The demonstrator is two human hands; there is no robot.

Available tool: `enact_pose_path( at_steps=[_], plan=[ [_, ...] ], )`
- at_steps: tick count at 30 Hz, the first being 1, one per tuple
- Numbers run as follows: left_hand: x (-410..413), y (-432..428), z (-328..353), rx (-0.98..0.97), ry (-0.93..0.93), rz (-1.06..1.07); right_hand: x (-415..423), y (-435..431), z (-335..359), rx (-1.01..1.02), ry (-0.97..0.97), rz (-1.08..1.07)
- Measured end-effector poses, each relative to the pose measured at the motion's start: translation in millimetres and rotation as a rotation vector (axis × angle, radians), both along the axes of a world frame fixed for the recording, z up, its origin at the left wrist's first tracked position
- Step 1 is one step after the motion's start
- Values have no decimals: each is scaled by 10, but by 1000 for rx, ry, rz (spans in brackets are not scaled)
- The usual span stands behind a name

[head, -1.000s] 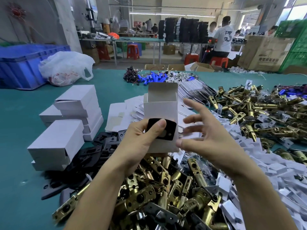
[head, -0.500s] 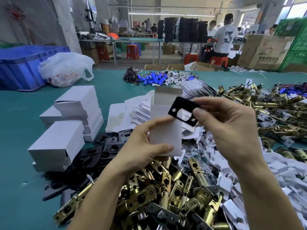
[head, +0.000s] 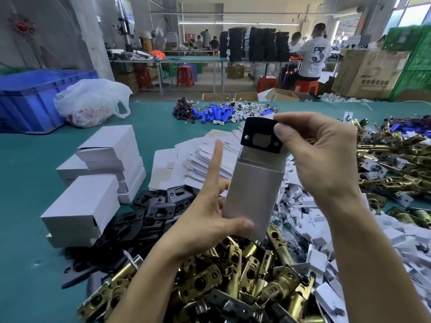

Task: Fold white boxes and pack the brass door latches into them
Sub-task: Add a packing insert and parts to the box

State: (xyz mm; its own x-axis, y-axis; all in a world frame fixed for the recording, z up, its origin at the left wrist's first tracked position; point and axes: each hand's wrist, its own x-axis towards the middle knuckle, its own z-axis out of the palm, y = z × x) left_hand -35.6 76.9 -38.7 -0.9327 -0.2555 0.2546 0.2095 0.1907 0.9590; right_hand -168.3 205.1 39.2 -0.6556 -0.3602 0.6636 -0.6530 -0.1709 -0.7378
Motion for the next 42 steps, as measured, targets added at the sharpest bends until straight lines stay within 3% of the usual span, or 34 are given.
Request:
enact_pose_path(
  at_steps=[10,21,26,32,36,42],
  plan=[
    [8,-16,29,173,-53,4,90,-10,-37,46,-7,83],
    [27,-3,69,133,-74,114,127,8,120,385,218,156],
    [36,-13,98,220,-47,98,150,0,94,177,187,175],
    [51,-13,108,179,-62,80,186,-80,15,34,180,124],
    [55,-11,116,204,-35,93,203,-75,0,168,287,60],
    [35,-10,107,197,-33,126,137,-80,42,381,216,33]
  ],
)
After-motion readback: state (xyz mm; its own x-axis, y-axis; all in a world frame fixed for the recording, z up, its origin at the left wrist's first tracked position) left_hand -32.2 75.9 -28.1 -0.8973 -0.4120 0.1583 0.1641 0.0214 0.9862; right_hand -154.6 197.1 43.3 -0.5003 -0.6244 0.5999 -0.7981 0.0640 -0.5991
